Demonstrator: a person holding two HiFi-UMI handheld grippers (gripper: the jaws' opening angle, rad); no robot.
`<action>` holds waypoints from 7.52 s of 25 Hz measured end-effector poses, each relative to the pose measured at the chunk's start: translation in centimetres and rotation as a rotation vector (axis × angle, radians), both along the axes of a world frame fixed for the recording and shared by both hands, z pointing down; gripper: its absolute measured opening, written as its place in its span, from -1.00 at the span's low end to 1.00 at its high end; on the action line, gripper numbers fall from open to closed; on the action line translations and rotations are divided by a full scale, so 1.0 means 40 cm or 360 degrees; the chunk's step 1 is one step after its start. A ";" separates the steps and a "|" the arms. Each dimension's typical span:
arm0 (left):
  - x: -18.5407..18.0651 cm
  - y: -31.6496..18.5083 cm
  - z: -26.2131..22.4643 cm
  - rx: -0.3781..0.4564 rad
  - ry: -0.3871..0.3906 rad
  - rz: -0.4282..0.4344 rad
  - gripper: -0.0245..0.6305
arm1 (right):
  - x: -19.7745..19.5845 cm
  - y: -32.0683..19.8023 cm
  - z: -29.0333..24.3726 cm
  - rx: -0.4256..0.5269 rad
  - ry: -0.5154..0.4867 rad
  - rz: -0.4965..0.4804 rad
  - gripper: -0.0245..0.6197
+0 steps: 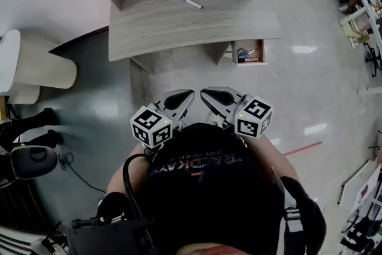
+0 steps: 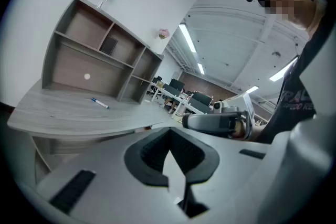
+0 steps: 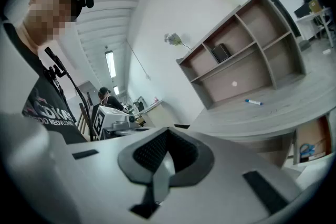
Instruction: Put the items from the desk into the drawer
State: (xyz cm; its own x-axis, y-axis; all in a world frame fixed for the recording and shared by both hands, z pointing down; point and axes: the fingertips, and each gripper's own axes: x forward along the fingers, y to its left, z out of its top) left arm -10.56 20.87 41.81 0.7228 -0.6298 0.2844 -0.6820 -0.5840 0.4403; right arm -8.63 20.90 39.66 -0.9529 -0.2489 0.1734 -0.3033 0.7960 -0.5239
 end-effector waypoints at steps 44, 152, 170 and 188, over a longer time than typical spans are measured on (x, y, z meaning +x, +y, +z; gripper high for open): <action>-0.180 -0.008 -0.038 0.0128 -0.0048 0.0057 -0.89 | -0.118 -0.007 -0.016 0.0051 0.0062 0.0262 -0.87; -0.229 -0.662 -0.121 -0.0200 -0.0153 -0.0471 -0.89 | -0.150 -1.102 0.037 0.0029 0.0424 0.0079 -0.68; -0.058 -0.572 -0.224 0.0033 -0.0061 0.0178 -0.89 | 0.178 -0.750 -0.193 0.0215 0.0407 0.0771 -0.68; 0.208 -0.442 -0.203 0.0024 -0.0065 0.0529 -0.89 | 0.475 -0.509 -0.113 0.0098 0.0544 0.1086 -0.68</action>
State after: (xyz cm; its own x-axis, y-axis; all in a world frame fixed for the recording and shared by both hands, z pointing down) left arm -2.25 3.17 33.70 0.8775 -0.3659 0.3100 -0.4702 -0.7836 0.4061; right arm 10.36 0.53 35.13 -0.4803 -0.7817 0.3979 -0.8754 0.3987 -0.2733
